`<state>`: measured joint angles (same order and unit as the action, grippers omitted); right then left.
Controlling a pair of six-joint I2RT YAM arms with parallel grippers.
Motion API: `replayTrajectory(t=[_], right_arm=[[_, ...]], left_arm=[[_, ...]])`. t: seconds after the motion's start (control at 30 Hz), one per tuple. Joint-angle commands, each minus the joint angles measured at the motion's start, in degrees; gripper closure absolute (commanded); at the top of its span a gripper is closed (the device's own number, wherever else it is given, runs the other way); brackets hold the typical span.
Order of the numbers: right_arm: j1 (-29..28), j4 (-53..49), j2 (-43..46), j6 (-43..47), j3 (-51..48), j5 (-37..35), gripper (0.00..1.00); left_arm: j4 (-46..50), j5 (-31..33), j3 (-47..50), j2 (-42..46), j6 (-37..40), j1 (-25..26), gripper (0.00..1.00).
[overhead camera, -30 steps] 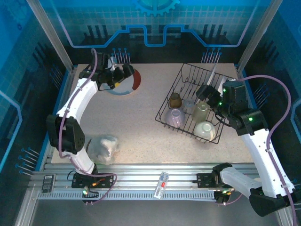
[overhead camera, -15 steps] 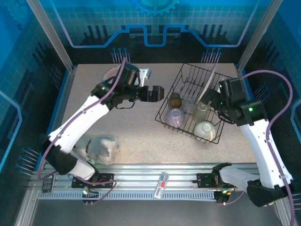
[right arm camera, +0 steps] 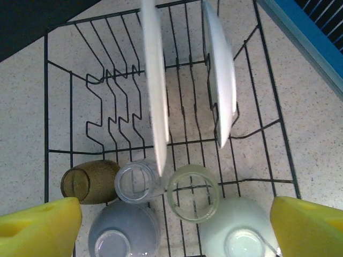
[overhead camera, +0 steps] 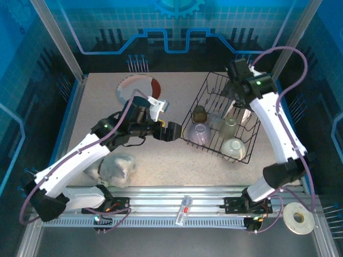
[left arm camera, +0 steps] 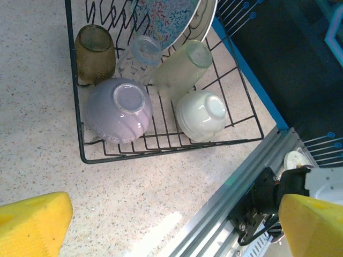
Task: Unload the mixed dishes from the dish rack
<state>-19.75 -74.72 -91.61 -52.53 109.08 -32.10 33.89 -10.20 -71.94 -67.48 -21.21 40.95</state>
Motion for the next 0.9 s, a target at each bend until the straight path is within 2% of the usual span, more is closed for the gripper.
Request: replayTrajectory(t=[0.0, 0.23, 0.33, 0.73, 0.87], right_arm=[[-1.15, -8.42, -5.93, -4.32, 7.09, -4.82, 0.11], [-0.56, -13.78, -15.67, -4.54, 17.26, -7.32, 0.16], [0.97, -13.09, -18.50, -4.19, 18.18, -5.78, 0.18], [5.74, -11.76, -28.90, -1.62, 26.04, -0.80, 0.29], [6.81, -11.32, -30.09, -1.08, 26.19, -0.07, 0.35]], left_arm=[[-3.05, -2.78, 2.14, 4.34, 3.02, 0.04, 0.01], [-8.64, -2.09, 8.42, 9.04, 0.39, 0.02, 0.01], [-10.12, -1.70, 9.51, 8.95, 0.03, -0.05, 0.01], [-13.39, 7.54, 8.75, 7.76, -3.24, -0.38, 0.01], [-15.26, 7.50, 8.50, 7.51, -3.89, -1.88, 0.01]])
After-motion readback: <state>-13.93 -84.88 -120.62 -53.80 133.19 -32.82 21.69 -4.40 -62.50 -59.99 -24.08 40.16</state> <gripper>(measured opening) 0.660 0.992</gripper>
